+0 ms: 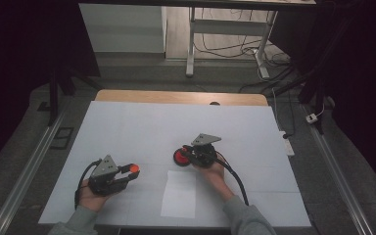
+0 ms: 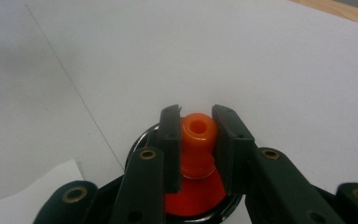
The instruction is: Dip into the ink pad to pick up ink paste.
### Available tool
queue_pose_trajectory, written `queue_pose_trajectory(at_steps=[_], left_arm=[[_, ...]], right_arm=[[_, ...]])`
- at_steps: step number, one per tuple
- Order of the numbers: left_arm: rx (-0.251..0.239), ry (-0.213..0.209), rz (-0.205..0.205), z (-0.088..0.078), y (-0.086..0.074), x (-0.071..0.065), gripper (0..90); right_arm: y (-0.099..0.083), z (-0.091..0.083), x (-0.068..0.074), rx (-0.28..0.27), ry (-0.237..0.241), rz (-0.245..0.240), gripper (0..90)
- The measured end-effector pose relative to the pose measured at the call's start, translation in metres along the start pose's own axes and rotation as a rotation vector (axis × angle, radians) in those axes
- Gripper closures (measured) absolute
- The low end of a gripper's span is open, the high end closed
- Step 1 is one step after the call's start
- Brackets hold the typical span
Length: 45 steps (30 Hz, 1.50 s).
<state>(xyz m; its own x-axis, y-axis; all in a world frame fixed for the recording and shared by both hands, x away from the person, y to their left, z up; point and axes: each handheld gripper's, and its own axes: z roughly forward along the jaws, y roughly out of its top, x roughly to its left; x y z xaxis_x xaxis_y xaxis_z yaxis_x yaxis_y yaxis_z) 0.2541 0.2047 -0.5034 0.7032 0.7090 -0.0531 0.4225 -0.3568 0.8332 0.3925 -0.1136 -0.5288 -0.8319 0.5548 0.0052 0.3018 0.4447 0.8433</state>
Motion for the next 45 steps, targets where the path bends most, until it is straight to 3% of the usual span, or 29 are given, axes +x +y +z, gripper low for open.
queue_pose_trajectory(at_steps=[18, 21, 24, 27, 29, 45], left_arm=[[-0.004, 0.003, -0.002, -0.001, 0.000, 0.001, 65.0], [-0.009, 0.003, -0.003, -0.002, 0.000, 0.001, 65.0], [-0.011, 0.007, -0.006, -0.002, 0.000, 0.003, 65.0], [-0.010, 0.010, -0.006, -0.002, 0.000, 0.003, 65.0], [-0.011, 0.009, -0.007, -0.002, 0.000, 0.003, 64.9], [-0.004, 0.004, -0.005, -0.001, -0.001, 0.004, 64.9]], right_arm=[[-0.002, 0.000, -0.001, -0.017, 0.002, 0.012, 73.1], [-0.002, 0.000, -0.005, -0.021, 0.027, 0.040, 72.8], [-0.001, -0.006, -0.009, -0.059, 0.048, 0.089, 72.7], [0.008, -0.017, -0.008, -0.118, 0.041, 0.083, 72.7], [0.011, -0.021, -0.007, -0.130, 0.048, 0.084, 72.7], [0.012, -0.029, -0.010, -0.126, 0.061, 0.105, 72.6]])
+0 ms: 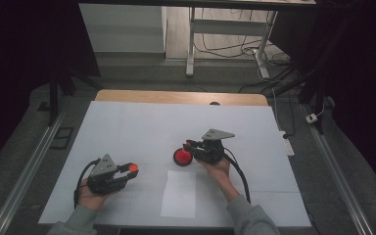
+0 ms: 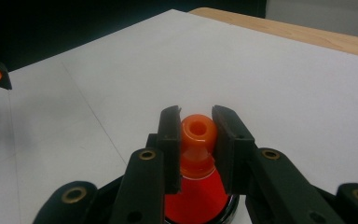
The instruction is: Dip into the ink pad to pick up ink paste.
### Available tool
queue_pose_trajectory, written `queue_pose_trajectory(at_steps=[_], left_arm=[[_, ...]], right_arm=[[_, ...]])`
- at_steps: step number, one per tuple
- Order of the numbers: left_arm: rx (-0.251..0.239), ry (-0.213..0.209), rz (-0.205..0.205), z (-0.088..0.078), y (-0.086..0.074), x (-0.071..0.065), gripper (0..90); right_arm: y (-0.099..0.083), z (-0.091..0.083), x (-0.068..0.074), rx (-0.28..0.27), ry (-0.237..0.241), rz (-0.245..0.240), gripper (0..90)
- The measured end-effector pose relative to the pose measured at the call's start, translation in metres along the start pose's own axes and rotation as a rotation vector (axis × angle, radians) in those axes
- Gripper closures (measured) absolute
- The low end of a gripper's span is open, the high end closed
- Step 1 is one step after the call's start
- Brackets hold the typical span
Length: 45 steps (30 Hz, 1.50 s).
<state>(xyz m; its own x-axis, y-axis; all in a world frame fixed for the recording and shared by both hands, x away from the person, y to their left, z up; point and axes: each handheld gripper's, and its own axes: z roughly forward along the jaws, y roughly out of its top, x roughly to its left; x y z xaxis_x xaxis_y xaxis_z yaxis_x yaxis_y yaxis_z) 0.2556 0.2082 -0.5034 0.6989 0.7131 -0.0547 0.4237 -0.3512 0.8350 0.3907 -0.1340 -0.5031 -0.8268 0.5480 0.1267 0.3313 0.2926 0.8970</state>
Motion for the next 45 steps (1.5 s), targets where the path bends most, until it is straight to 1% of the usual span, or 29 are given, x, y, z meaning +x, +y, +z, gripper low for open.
queue_pose_trajectory(at_steps=[2, 11, 14, 17, 21, 32, 42, 43, 45], left_arm=[[0.001, 0.002, -0.002, 0.000, 0.000, 0.000, 64.9], [0.002, 0.001, -0.007, 0.000, -0.001, 0.001, 64.8], [0.004, -0.002, -0.007, 0.000, -0.001, 0.002, 64.8], [0.006, -0.002, -0.006, 0.000, -0.001, 0.002, 64.8], [0.009, -0.002, -0.007, 0.001, -0.001, 0.002, 64.8], [0.015, -0.007, -0.010, 0.001, -0.002, 0.003, 64.8], [0.014, -0.006, -0.009, 0.001, -0.002, 0.003, 64.8], [0.014, -0.005, -0.010, 0.001, -0.002, 0.003, 64.8], [0.015, -0.006, -0.010, 0.001, -0.002, 0.003, 64.8]], right_arm=[[0.000, -0.001, 0.000, -0.007, 0.001, 0.003, 72.6], [0.002, -0.008, 0.003, 0.000, 0.010, 0.002, 72.6], [0.002, -0.010, 0.004, -0.002, 0.014, -0.003, 72.6], [0.002, -0.013, 0.006, 0.011, 0.018, -0.018, 72.6], [0.000, -0.017, 0.007, 0.017, 0.021, -0.023, 72.5], [-0.003, -0.029, 0.010, 0.013, 0.023, -0.027, 72.5], [-0.003, -0.036, 0.013, 0.005, 0.029, -0.033, 72.5], [-0.003, -0.036, 0.014, -0.003, 0.028, -0.031, 72.5], [-0.004, -0.037, 0.014, 0.002, 0.027, -0.032, 72.4]])
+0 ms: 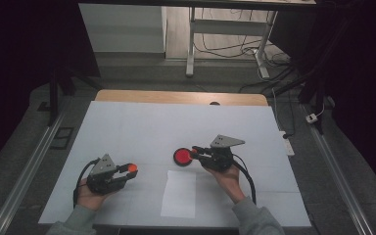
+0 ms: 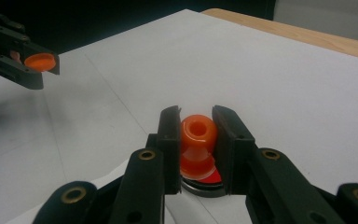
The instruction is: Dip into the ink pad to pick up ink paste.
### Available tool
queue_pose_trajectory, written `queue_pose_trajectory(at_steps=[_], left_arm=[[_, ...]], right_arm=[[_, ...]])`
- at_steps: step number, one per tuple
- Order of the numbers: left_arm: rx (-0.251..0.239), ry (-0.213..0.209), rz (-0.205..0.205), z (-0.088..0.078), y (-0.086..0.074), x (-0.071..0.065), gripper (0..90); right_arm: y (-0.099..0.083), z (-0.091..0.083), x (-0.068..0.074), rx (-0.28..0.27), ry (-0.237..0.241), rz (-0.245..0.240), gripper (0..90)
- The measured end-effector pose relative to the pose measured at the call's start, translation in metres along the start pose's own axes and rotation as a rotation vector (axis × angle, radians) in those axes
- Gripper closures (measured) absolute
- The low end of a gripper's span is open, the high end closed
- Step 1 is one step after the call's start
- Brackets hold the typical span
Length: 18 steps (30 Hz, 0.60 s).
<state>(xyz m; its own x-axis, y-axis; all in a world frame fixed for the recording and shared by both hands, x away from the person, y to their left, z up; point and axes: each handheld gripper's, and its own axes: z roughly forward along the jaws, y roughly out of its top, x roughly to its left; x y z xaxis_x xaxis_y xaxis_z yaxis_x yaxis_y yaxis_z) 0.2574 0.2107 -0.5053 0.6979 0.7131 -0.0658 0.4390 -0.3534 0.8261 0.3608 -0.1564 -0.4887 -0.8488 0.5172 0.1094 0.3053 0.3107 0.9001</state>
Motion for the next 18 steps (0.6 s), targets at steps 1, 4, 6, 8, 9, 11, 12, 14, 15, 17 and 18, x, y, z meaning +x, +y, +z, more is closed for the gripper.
queue_pose_trajectory(at_steps=[1, 4, 6, 8, 9, 11, 12, 14, 15, 17, 18], left_arm=[[0.000, 0.000, 0.000, 0.0000, 0.0000, 0.0000, 64.8], [-0.001, 0.002, -0.001, -0.0002, -0.0001, 0.0003, 64.8], [0.000, 0.001, 0.000, -0.0003, -0.0002, 0.0005, 64.8], [-0.001, 0.001, 0.000, -0.0004, -0.0002, 0.0006, 64.8], [-0.001, 0.001, 0.000, -0.0004, -0.0002, 0.0006, 64.8], [0.000, 0.002, 0.001, -0.0004, -0.0002, 0.0003, 64.7], [0.000, 0.001, 0.001, -0.0003, -0.0002, 0.0003, 64.8], [0.000, 0.001, 0.001, -0.0003, -0.0002, 0.0002, 64.8], [0.000, 0.001, 0.001, -0.0003, -0.0002, 0.0002, 64.8], [-0.001, 0.002, 0.002, -0.0006, -0.0002, 0.0004, 64.8], [-0.002, 0.003, 0.001, -0.0008, -0.0002, 0.0004, 64.8]], right_arm=[[-0.0004, -0.0002, 0.0004, 0.001, 0.000, -0.001, 72.5], [-0.0016, -0.0001, 0.0019, 0.004, 0.002, -0.002, 72.4], [-0.0020, -0.0002, 0.0027, 0.007, 0.005, -0.005, 72.5], [-0.0022, -0.0006, 0.0036, 0.008, 0.007, -0.006, 72.4], [-0.0025, -0.0010, 0.0044, 0.010, 0.009, -0.008, 72.5], [-0.0033, -0.0017, 0.0055, 0.012, 0.010, -0.012, 72.4], [-0.0037, -0.0019, 0.0058, 0.011, 0.011, -0.012, 72.5], [-0.0039, -0.0031, 0.0068, 0.012, 0.011, -0.013, 72.5], [-0.0039, -0.0037, 0.0074, 0.011, 0.012, -0.013, 72.4], [-0.0038, -0.0049, 0.0088, 0.009, 0.017, -0.013, 72.4], [-0.0038, -0.0054, 0.0096, 0.006, 0.017, -0.014, 72.4]])
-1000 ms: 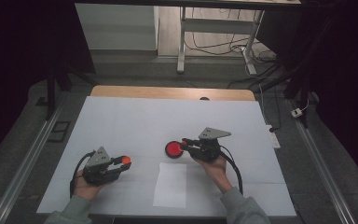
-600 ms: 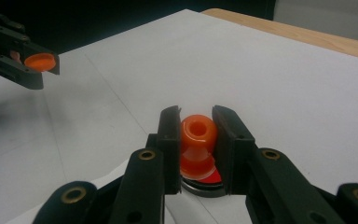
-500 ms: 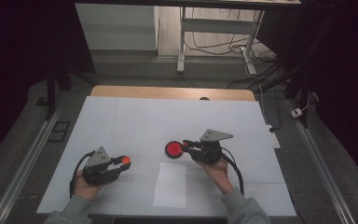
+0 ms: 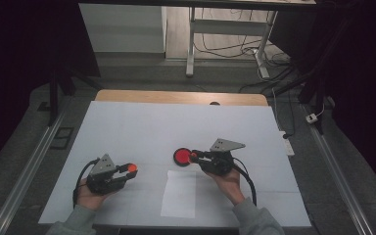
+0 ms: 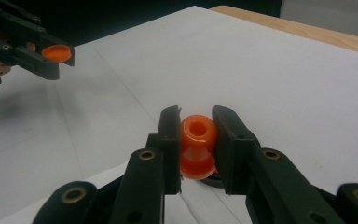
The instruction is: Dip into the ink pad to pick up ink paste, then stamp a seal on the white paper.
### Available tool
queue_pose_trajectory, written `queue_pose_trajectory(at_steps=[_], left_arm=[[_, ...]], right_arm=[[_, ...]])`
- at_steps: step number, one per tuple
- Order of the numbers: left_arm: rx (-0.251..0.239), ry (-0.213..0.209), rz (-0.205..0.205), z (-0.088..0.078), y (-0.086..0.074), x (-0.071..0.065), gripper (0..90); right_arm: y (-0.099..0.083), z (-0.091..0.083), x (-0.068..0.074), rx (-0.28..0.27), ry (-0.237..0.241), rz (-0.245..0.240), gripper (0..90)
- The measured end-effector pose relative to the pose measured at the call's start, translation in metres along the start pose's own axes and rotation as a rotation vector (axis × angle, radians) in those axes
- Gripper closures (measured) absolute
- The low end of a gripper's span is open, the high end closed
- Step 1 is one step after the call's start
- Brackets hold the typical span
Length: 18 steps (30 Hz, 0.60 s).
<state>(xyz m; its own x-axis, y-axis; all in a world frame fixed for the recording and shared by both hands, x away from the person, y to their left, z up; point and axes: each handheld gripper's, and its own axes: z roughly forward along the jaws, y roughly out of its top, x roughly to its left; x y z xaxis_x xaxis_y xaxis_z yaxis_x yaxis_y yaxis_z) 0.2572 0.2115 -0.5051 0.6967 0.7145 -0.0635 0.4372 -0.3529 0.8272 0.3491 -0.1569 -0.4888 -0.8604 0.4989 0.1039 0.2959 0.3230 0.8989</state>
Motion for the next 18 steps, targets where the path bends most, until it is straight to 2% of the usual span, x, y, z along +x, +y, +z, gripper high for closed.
queue_pose_trajectory(at_steps=[18], left_arm=[[-0.004, -0.003, -0.002, 0.000, 0.000, 0.000, 64.8]], right_arm=[[-0.002, -0.012, 0.012, -0.001, 0.029, -0.013, 72.4]])
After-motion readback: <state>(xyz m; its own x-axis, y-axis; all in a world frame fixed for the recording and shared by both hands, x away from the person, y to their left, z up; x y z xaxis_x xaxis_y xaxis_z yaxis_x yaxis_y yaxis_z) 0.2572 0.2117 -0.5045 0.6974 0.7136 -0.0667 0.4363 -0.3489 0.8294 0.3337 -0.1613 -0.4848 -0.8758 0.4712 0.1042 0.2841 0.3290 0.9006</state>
